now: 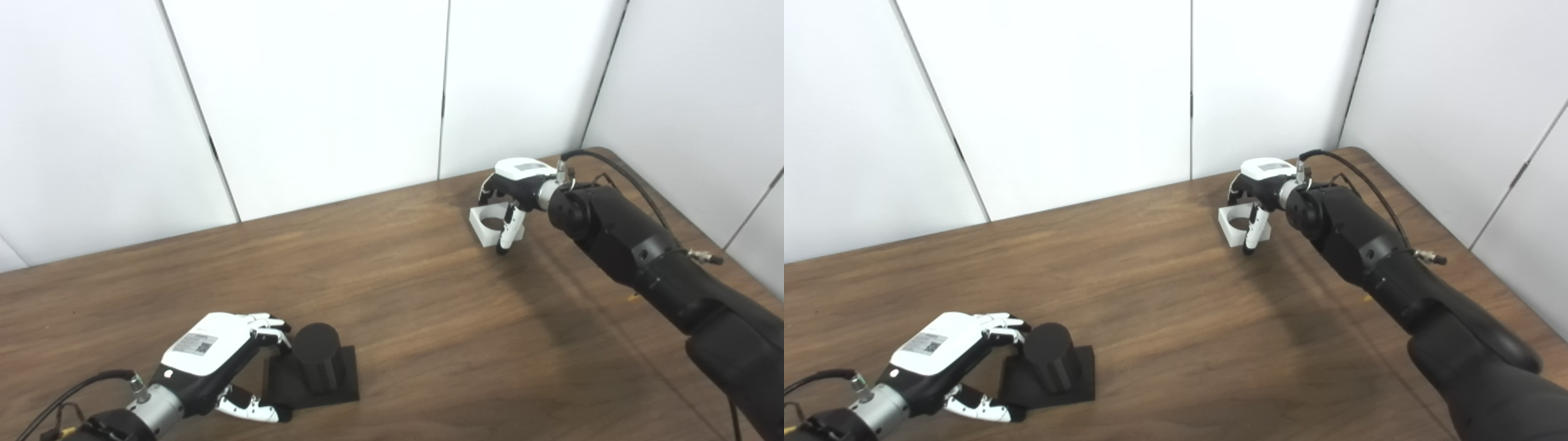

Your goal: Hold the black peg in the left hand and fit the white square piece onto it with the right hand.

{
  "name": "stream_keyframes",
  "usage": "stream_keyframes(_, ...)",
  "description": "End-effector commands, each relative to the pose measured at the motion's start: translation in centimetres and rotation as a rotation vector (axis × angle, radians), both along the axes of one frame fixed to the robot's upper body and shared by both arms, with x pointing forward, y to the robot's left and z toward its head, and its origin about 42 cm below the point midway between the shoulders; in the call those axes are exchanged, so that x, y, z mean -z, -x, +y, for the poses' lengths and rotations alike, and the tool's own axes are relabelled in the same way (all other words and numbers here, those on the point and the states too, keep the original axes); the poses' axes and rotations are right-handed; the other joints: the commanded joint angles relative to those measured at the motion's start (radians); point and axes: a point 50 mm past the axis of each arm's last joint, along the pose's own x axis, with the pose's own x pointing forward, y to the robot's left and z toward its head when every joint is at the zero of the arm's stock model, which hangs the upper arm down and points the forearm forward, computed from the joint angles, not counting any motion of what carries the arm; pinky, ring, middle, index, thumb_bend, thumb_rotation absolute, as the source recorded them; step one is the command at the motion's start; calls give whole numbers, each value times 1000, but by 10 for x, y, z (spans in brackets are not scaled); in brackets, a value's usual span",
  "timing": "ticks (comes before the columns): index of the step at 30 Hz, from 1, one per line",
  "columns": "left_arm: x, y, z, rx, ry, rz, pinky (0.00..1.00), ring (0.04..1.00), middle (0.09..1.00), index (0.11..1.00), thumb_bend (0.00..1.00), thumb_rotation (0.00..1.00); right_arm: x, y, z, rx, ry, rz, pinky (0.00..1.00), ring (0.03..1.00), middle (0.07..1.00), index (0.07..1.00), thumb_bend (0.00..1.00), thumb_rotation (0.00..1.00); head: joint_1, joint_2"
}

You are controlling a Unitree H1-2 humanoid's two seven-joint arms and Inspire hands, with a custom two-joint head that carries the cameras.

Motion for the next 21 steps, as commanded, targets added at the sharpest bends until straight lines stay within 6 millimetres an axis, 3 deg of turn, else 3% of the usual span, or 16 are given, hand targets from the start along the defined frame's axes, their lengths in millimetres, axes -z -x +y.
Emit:
stream_keyframes(1, 27, 16, 17, 10, -152, 116, 848, 883, 844, 488, 524, 62, -4, 3, -21, 35, 69, -19, 682, 799, 806, 564, 614, 80, -1, 0)
stream_keyframes(4, 27, 16, 17, 9, -147, 116, 842, 879, 842, 488, 524, 61, -3, 3, -20, 29, 67, -28, 670, 782, 788, 501, 529, 126, -1, 0)
stream_keyframes(21, 27, 17, 17, 0, -148, 122, 849, 885, 848, 488, 524, 61, -6, 5, -18, 5, 73, -73, 667, 761, 750, 482, 520, 127, 9, 11)
